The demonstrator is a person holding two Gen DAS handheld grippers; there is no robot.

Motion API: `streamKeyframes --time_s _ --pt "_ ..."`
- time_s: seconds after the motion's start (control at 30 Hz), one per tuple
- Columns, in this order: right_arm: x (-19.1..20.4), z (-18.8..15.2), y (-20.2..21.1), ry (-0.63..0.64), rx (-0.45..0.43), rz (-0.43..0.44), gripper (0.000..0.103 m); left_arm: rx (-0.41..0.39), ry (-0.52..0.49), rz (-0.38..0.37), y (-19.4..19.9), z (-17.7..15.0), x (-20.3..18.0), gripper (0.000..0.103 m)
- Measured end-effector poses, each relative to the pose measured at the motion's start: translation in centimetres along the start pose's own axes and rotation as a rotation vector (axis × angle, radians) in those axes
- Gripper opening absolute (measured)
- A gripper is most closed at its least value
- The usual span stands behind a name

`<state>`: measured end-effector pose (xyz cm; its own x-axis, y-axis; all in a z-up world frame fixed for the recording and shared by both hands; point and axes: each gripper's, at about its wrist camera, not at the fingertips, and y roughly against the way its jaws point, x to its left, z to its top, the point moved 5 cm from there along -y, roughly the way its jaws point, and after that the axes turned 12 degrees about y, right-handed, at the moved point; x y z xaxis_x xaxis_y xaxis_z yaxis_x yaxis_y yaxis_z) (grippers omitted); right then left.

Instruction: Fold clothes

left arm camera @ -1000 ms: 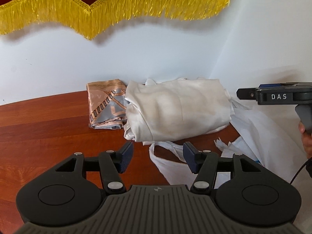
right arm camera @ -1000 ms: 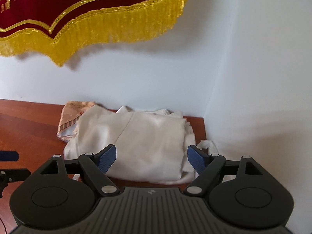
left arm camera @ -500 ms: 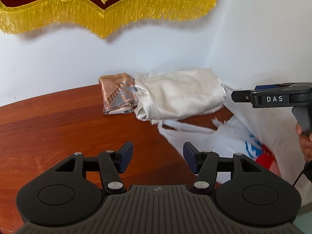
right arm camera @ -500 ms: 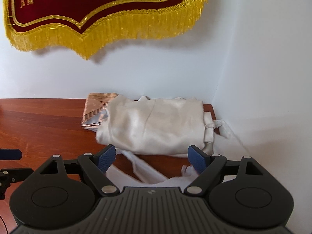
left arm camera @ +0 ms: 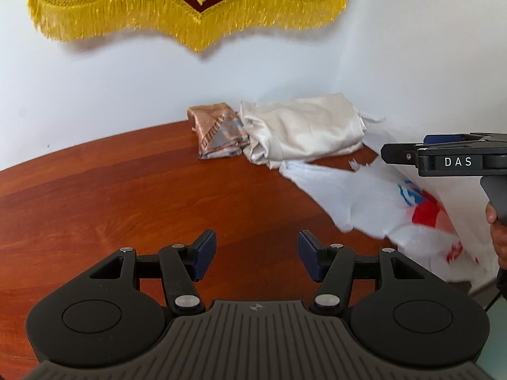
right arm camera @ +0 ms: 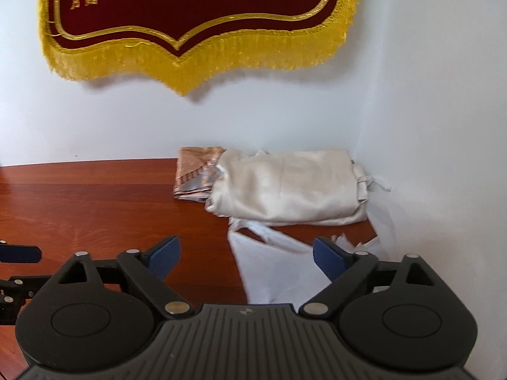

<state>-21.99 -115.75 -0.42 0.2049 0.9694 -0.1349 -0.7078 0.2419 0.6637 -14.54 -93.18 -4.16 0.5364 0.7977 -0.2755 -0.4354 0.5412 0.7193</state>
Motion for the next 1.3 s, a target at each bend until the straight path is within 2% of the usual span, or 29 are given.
streamKeyframes --time_s 0.13,0.27,0.37,0.7,0.8,0.97,1.1,1.3 --pt "2.6 -1.2 1.3 -0.001 -0.001 -0.009 0.095 -0.003 0.000 0.005 1.2 -1.2 1.7 0.061" --pt "4.4 -2.1 2.2 -0.004 -0.002 -0.024 0.095 0.002 -0.015 0.011 1.9 -2.6 3.3 0.069" --pt "5.7 -2.9 2.8 -0.010 -0.004 -0.030 0.102 0.008 -0.004 0.017 2.3 -3.6 4.4 0.071" --pt "8.6 -4.3 3.5 -0.016 -0.005 -0.035 0.102 -0.063 0.059 0.071 4.4 -5.2 6.6 0.103" --pt "9.2 -4.8 3.5 -0.028 0.003 -0.041 0.102 -0.082 0.070 0.092 4.7 -5.4 6.9 0.103" --pt "9.8 -5.5 3.4 -0.043 0.012 -0.044 0.102 -0.042 0.081 0.111 4.5 -5.9 7.4 0.103" --pt "10.4 -6.0 3.3 -0.046 0.018 -0.050 0.102 -0.028 0.052 0.162 4.5 -6.3 7.6 0.103" --pt "11.5 -6.7 2.9 -0.038 0.031 -0.046 0.102 -0.023 0.064 0.152 4.5 -6.7 8.1 0.103"
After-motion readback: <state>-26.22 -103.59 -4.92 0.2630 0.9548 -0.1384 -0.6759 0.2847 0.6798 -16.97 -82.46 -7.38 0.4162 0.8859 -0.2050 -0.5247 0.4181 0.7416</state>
